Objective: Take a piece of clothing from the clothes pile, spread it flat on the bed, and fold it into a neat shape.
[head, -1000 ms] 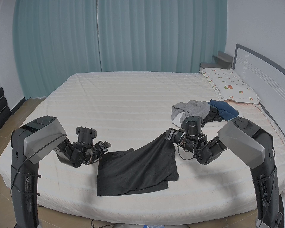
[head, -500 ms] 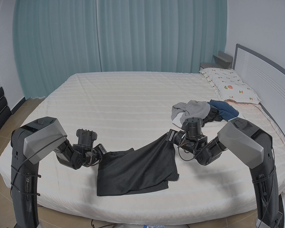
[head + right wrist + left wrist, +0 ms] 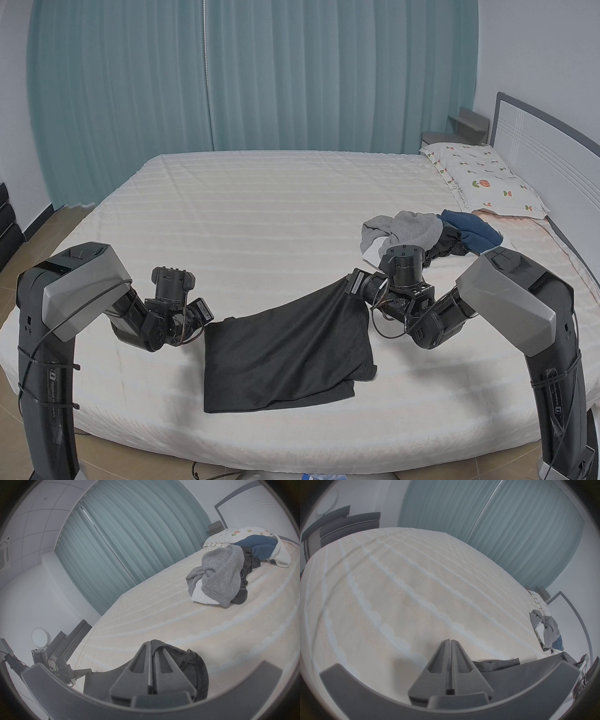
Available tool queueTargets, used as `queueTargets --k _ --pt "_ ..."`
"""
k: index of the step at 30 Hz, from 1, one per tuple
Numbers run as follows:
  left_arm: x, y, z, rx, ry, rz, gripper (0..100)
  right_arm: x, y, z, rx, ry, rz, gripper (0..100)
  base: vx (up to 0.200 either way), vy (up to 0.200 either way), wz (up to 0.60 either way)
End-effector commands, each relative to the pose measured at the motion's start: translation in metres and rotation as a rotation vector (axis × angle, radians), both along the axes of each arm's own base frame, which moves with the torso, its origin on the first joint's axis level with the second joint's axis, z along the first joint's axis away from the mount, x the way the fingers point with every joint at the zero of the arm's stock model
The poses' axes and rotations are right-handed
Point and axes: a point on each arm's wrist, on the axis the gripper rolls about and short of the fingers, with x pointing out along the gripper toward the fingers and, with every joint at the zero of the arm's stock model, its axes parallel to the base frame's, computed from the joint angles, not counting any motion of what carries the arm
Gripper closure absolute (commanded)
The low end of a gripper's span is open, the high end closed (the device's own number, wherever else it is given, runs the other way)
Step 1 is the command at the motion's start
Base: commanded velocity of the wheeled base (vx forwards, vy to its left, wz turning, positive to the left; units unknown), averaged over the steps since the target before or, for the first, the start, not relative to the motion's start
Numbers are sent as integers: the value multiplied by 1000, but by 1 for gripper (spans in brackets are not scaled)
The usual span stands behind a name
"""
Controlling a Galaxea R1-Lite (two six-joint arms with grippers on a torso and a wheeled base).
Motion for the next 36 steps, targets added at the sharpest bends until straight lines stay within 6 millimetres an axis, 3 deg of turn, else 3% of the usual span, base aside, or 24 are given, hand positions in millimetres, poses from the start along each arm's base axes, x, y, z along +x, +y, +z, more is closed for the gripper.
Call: queueTargets --k 1,10,20,21,23,24,36 --pt "0 6 3 18 -3 0 100 -1 3 0 -3 -2 8 100 0 0 0" --pt "1 16 1 31 16 2 100 2 15 -8 -5 -4 27 100 0 0 0" --pt "0 12 7 -63 9 -50 100 2 10 -14 -11 15 14 100 0 0 0" --pt "0 12 8 -81 9 -49 0 3 9 -17 -14 20 11 100 0 0 0" --pt "0 11 8 -84 9 -50 0 3 8 -19 -21 24 0 100 0 0 0" --pt "0 11 7 -85 11 -51 0 3 8 -20 -24 26 -6 0 0 0 0" --pt "-11 -1 3 -146 51 -150 0 0 -9 -27 -37 65 -40 0 0 0 0"
